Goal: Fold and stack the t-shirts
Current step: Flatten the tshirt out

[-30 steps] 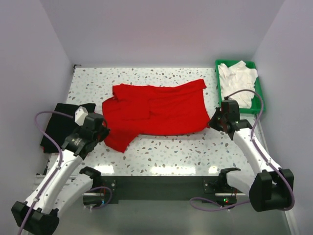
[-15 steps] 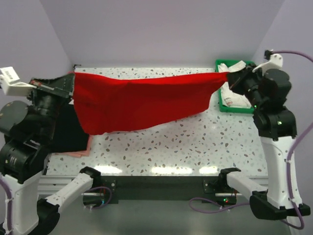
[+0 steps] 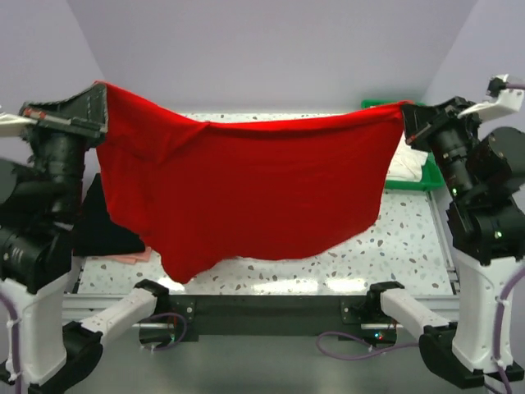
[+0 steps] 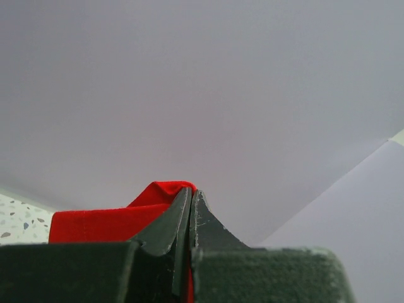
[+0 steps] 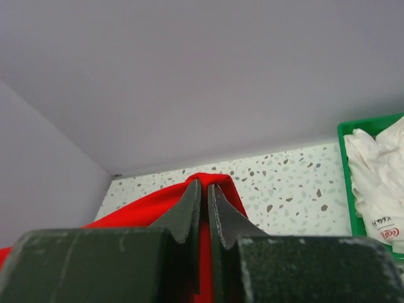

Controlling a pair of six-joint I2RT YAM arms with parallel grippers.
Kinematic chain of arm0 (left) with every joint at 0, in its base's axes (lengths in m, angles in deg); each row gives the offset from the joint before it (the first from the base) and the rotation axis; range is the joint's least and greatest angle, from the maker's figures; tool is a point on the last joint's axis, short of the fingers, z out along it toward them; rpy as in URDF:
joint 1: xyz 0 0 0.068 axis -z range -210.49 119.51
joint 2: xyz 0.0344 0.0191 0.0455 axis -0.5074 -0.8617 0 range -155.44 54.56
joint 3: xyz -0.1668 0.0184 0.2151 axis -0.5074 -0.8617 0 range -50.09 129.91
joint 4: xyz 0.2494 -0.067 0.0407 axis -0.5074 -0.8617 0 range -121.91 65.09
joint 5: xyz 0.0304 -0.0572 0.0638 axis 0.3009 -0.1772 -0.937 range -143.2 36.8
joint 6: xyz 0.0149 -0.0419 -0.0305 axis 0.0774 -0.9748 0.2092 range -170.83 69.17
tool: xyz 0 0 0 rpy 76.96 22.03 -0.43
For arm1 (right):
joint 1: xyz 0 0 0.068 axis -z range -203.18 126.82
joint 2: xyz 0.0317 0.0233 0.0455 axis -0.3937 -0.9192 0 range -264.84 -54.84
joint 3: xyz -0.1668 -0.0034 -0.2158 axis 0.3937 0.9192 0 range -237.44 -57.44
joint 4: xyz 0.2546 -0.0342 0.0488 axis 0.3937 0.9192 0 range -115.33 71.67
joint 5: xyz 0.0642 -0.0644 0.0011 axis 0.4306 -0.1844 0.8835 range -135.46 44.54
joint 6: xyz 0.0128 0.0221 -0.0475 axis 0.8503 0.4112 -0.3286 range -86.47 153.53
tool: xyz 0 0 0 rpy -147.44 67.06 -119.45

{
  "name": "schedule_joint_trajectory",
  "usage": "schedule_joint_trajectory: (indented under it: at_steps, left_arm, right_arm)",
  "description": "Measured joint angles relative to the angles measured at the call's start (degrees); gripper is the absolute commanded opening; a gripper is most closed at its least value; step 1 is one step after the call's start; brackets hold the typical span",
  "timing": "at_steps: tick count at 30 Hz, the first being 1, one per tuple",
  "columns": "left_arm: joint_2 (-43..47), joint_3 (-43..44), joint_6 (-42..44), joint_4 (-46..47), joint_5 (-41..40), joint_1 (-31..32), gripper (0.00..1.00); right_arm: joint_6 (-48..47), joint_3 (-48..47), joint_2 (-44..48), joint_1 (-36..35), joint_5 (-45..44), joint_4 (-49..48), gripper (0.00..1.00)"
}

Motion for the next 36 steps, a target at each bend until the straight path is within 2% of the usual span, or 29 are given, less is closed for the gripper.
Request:
schedule_joint_trajectory:
  at_steps: [6,9,13,16,18,20,23,28,32,36]
  left_arm:
    - [-13.49,-1.55,4.37,10.16,-0.94,-0.04,0.00]
    - [-23.17,0.79,6.78,14.51,-0.37,-1.05,0.00]
    - [-40.57,13.31,7.67,17.99,4.87,-5.68,0.00]
    - [-54.90,29.33,6.91,19.80,10.91,-10.43,0.00]
    - [-59.82,34.56,5.70,22.21,13.84,-13.22,0.00]
    - [-60.94,34.64,3.63,25.51,16.92,-16.06,0.00]
    - [-60.19,32.89,1.27,31.23,20.20,-20.37,0.00]
    - [-56.63,29.86,-1.51,36.98,24.74,-25.88,0.00]
    - [-48.11,17.05,-2.69,40.54,27.54,-26.51,0.00]
    - [-37.31,-4.22,-4.57,44.50,29.86,-25.86,0.00]
  right_arm:
    - [0.24,2.45,-11.63,0.00,0.07,-8.72,0.00]
    - [0.68,1.18,-21.73,0.00,0.24,-13.53,0.00]
    - [1.84,-8.94,-37.62,0.00,1.88,-16.94,0.00]
    - [2.78,-20.68,-48.57,0.00,3.19,-18.58,0.00]
    - [3.34,-28.35,-54.23,0.00,3.58,-20.06,0.00]
    - [3.85,-32.06,-56.37,0.00,3.54,-21.68,0.00]
    - [4.44,-32.37,-55.69,0.04,3.45,-26.01,0.00]
    - [5.86,-22.88,-50.27,0.74,3.41,-34.03,0.00]
    - [7.87,-10.95,-46.51,2.19,4.85,-37.79,0.00]
    - [9.99,0.66,-45.86,3.74,6.58,-38.66,0.00]
